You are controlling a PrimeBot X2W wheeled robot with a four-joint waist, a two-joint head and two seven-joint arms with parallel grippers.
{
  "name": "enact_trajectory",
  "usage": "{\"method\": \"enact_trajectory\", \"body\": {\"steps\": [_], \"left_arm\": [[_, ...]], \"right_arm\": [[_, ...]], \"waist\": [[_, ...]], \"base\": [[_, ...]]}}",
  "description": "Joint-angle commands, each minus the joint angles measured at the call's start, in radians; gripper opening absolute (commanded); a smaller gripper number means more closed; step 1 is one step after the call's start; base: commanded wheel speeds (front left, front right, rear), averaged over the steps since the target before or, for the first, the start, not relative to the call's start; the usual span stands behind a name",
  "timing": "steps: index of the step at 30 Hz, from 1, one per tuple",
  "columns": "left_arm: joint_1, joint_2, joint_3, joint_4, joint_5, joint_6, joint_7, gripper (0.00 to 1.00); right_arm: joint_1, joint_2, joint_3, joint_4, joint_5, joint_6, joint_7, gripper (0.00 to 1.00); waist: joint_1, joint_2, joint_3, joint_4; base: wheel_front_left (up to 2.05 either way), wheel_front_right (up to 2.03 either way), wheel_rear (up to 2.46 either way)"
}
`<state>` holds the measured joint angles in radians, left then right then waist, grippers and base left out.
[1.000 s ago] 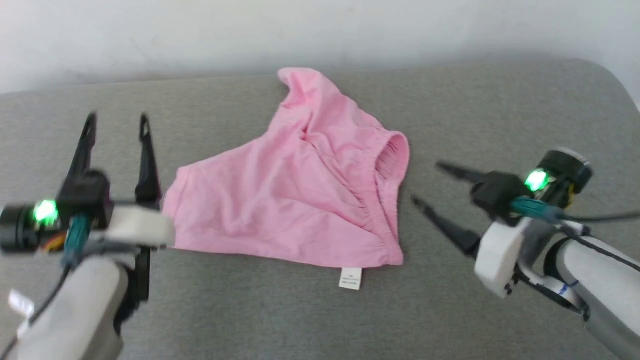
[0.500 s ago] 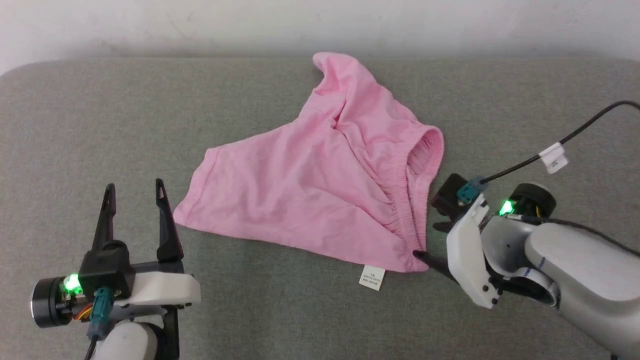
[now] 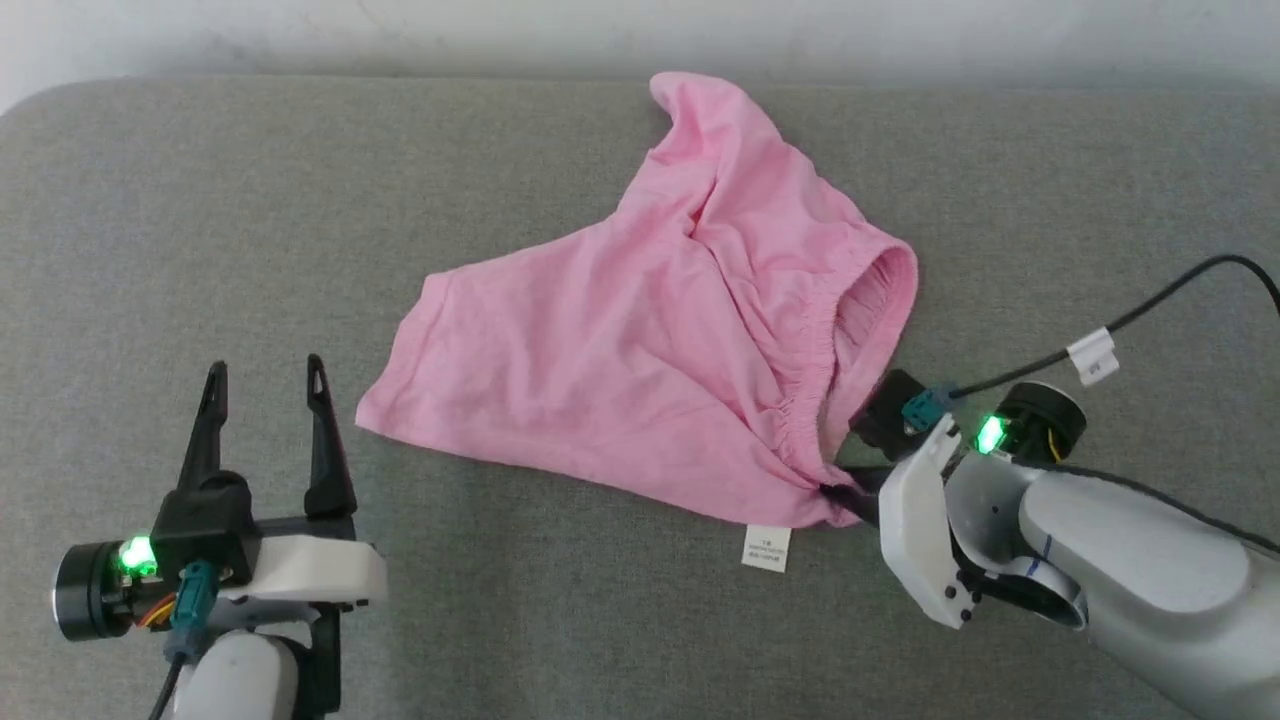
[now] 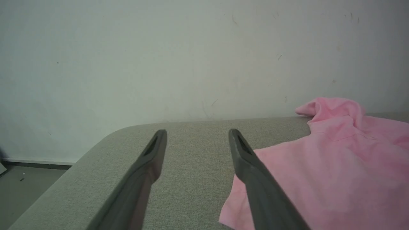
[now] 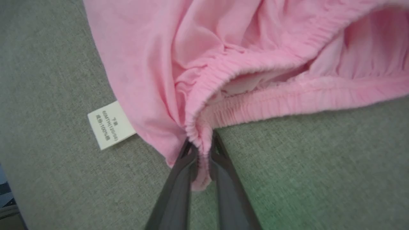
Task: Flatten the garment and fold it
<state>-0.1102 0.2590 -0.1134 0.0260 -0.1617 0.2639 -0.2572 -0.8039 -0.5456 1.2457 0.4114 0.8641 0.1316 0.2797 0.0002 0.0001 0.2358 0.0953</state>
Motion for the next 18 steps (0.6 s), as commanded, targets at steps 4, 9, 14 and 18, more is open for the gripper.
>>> {"method": "enact_trajectory", "body": {"steps": [4, 9, 14, 18], "left_arm": [[-0.015, 0.034, 0.015, 0.027, 0.024, -0.046, -0.005, 1.00], [-0.060, 0.128, -0.011, 0.084, 0.010, -0.163, 0.090, 1.00], [-0.140, 0.217, -0.061, 0.057, -0.057, -0.321, 0.362, 1.00], [-0.193, 0.285, -0.142, 0.048, -0.151, -0.384, 0.625, 1.00]], "right_arm": [[0.020, -0.028, 0.017, -0.003, -0.020, -0.001, -0.121, 0.00], [0.034, -0.093, -0.013, -0.056, -0.033, -0.001, -0.211, 0.00], [0.066, -0.120, -0.059, -0.089, -0.048, -0.001, -0.241, 0.00], [0.088, -0.115, -0.090, -0.098, -0.065, -0.001, -0.246, 0.00]], "waist": [[-0.0002, -0.0001, -0.061, -0.036], [-0.0002, -0.0001, -0.103, -0.054], [-0.0002, -0.0001, -0.119, -0.060], [-0.0002, -0.0001, -0.117, -0.066]], "base": [[0.00, 0.00, 0.00], [0.00, 0.00, 0.00], [0.00, 0.00, 0.00], [0.00, 0.00, 0.00]]}}
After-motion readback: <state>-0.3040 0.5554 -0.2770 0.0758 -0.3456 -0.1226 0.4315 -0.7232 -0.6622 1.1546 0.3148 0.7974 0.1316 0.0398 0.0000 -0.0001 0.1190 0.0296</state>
